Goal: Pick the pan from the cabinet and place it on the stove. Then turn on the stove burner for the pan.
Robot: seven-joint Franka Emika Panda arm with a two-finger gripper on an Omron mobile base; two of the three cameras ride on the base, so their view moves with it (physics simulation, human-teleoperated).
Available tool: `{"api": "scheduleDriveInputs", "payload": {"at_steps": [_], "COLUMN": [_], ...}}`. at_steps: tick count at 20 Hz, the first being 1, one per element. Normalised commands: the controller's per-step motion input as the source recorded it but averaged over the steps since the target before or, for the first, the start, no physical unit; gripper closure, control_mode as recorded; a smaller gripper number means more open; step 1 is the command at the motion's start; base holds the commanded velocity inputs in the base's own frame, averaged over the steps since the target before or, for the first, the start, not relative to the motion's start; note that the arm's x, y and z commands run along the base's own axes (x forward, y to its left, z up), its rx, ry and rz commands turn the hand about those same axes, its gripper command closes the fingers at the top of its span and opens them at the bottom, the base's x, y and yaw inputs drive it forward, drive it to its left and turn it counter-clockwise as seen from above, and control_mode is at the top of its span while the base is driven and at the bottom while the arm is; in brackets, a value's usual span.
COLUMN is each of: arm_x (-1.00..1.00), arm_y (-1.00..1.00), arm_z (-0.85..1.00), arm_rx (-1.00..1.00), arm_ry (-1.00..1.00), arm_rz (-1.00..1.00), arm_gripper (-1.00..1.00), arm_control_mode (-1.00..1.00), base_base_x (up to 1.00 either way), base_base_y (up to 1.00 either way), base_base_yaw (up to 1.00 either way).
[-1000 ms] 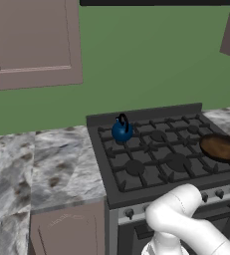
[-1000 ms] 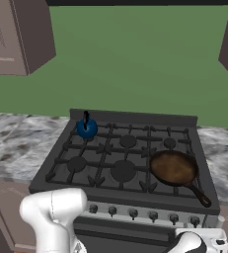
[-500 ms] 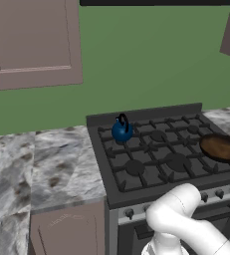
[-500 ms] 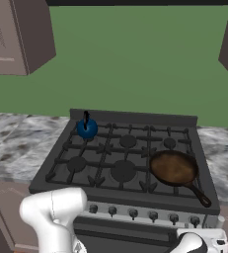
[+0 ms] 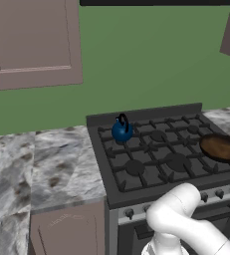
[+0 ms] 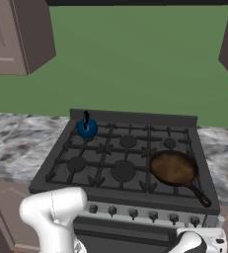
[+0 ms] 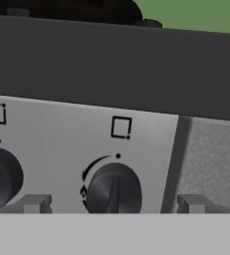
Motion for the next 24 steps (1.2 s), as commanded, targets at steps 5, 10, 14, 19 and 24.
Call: {"api": "scheduleDriveInputs", "payload": {"at_steps": [5, 10, 14, 19, 24], "arm_x": [0.09, 0.11, 0.07, 0.0, -0.04], "arm_y": [0.0, 0.0, 0.0, 0.0, 0.0], "arm_z": [-0.07, -0.11, -0.1, -0.03, -0.01], "arm_rx": [0.0, 0.0, 0.0, 0.0, 0.0], "arm_ry": [0.0, 0.0, 0.0, -0.02, -0.04], "arm_rz": [0.0, 0.0, 0.0, 0.0, 0.0], "arm_gripper": [-1.0, -1.0, -1.0, -1.0, -1.0], "arm_control_mode": [-1.0, -1.0, -1.0, -1.0, -1.0], "base_base_x": [0.0, 0.0, 0.0, 0.0, 0.0], "base_base_y": [0.0, 0.0, 0.0, 0.0, 0.0], "base_base_yaw": [0.0, 0.0, 0.0, 0.0, 0.0]}}
